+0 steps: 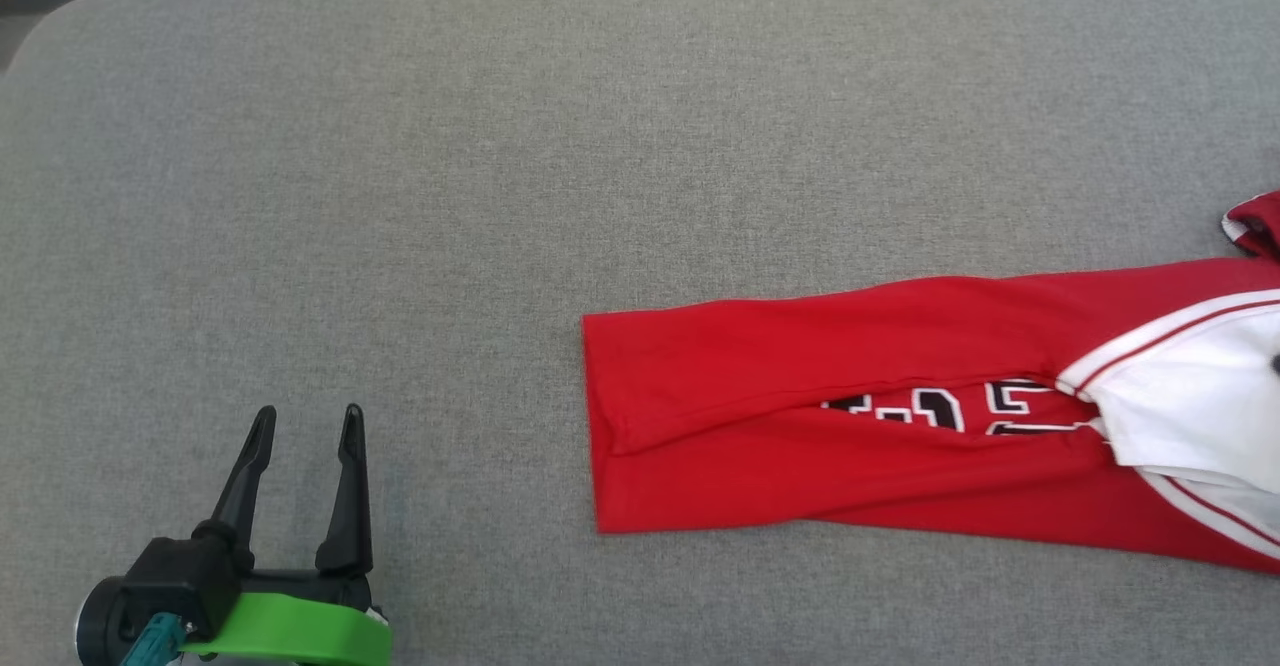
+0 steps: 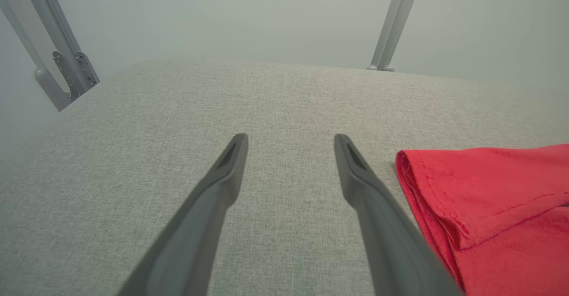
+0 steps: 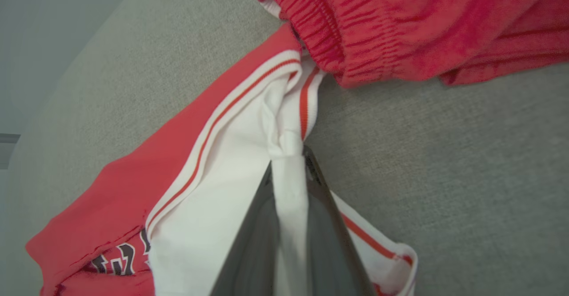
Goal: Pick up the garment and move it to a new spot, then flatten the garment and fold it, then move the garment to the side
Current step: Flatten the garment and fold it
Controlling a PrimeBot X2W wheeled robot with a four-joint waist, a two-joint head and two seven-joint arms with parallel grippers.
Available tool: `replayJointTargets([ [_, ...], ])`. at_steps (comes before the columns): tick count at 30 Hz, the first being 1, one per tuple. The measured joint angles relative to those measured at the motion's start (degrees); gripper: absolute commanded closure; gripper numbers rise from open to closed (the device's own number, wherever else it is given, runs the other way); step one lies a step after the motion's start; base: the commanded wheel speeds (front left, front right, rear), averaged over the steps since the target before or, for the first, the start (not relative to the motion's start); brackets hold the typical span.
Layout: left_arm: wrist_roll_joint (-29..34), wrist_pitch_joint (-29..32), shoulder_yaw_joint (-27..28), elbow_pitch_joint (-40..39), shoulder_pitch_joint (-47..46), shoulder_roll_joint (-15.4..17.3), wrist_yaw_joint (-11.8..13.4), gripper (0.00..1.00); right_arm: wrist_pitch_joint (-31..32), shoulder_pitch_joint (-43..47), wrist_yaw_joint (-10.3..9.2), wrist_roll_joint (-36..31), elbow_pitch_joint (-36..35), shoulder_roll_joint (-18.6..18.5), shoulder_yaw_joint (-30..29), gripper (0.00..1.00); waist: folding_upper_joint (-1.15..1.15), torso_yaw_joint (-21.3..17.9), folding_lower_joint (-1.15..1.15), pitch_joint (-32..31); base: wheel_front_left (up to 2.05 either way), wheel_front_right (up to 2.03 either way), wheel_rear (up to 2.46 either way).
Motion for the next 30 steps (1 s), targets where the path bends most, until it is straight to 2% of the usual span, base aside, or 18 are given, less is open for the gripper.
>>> replayJointTargets([
  [5,0.48,-0.08,0.46,1.9,0.96,-0.56,-0.82,0.0,3.12,1.89,-0.04,-1.26,-3.03,-1.94,-8.84,1.0,0.0,-0.32,0.0,-1.75,0.0,0.0,0.0],
  [7,0.49,-0.09,0.7,2.61,1.41,-0.94,-1.03,0.0,5.41,2.85,-0.05,-2.22,-6.26,-2.1,-10.71,1.0,0.0,-0.45,0.0,-2.52,0.0,0.0,0.0],
  [9,0.56,-0.25,0.9,3.1,1.63,-1.21,-1.32,0.0,8.16,3.11,-0.05,-2.22,-10.29,-1.24,-11.43,1.0,0.0,-0.6,0.0,-3.27,0.0,0.0,0.0],
  [12,1.04,-0.25,1.18,3.83,2.2,-1.44,-1.81,0.0,12.98,3.1,-0.05,-0.79,-16.61,2.4,-10.48,1.0,0.0,-0.85,0.0,-4.48,0.0,0.0,0.0],
  [16,1.48,-0.25,1.26,4.64,2.41,-1.79,-2.85,0.0,17.01,4.0,-0.05,-1.37,-25.28,7.0,-5.42,1.0,0.0,-1.14,0.0,-5.76,0.0,0.0,0.0],
  [21,2.2,-0.26,1.26,6.51,2.52,-2.07,-3.64,0.0,13.63,4.65,-0.07,-6.76,-29.4,14.15,4.94,1.0,0.0,-1.06,0.0,-7.13,0.0,0.0,0.0],
  [24,2.61,-0.32,0.77,6.8,2.55,-2.47,-3.64,0.0,9.69,4.61,-0.07,-11.21,-26.44,18.51,10.95,1.0,0.0,-0.68,0.0,-7.82,0.0,0.0,0.0],
  [30,3.37,-0.23,-0.49,7.81,2.23,-2.61,-3.9,0.0,-2.74,2.81,-0.05,-18.66,-13.51,21.11,19.91,1.0,0.0,0.84,0.0,-8.18,0.0,0.0,0.0],
])
